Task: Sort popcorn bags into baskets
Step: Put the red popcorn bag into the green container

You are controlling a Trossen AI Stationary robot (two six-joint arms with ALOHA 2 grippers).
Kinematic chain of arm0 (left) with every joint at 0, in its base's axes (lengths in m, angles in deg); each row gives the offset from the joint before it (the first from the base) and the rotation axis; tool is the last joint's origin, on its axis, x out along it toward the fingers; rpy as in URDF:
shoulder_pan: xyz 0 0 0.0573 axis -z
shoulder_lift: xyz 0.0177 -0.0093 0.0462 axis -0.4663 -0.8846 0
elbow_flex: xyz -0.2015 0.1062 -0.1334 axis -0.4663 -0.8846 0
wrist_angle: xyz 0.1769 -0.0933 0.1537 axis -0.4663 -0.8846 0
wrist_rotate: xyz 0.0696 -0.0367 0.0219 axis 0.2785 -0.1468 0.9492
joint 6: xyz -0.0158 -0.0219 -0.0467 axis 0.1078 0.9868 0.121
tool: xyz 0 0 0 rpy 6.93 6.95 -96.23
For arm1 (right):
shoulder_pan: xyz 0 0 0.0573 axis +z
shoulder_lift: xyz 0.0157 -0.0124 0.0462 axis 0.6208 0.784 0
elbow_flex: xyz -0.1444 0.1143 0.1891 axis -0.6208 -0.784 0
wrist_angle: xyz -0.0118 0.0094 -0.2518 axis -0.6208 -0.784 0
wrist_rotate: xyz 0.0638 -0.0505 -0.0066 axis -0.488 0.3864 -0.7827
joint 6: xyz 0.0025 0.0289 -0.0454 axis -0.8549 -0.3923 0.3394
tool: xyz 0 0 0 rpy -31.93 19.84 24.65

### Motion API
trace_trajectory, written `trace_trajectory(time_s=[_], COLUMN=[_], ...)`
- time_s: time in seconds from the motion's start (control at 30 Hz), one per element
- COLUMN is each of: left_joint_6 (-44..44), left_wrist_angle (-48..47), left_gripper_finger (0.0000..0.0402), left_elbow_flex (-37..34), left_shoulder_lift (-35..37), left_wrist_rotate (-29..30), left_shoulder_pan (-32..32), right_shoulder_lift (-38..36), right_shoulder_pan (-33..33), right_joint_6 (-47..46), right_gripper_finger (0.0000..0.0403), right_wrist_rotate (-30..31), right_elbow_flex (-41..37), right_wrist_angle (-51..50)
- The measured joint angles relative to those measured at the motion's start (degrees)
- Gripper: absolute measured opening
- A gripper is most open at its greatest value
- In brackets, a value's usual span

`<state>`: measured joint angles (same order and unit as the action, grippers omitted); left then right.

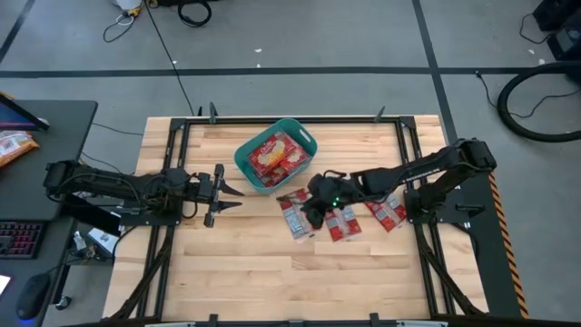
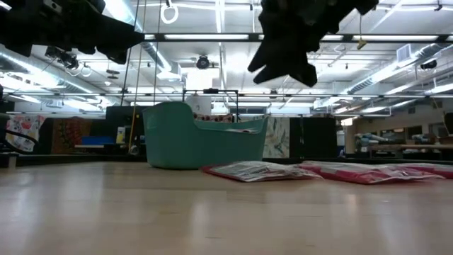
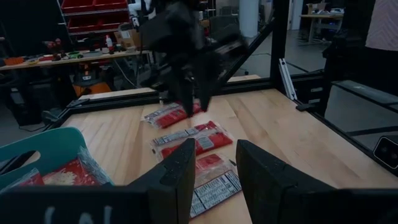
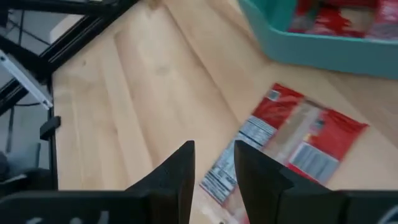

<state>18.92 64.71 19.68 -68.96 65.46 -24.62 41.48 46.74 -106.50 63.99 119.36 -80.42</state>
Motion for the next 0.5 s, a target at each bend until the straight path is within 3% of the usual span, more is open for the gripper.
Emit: trace_trajectory(time_s=[0.2,0.5], left_joint_6=[0.0,-0.1], left_wrist_angle=[0.0,0.6], left_gripper_finger=[0.0121,0.0121], left_elbow_flex=[0.0,0.0], left_shoulder_lift=[0.0,0.0], left_wrist_rotate=[0.0,0.4], left_shoulder_pan=[0.0,0.0], right_shoulder_lift=[2.8,5.5], right_shoulder_pan=[4.9,5.9], right_joint_6=[0.8,-3.1], right_gripper_finger=[0.0115,0.0114], right_wrist_rotate=[5.6,6.3], right_elbow_flex=[1.2,1.7], right_wrist_angle=[-1.2,-7.0])
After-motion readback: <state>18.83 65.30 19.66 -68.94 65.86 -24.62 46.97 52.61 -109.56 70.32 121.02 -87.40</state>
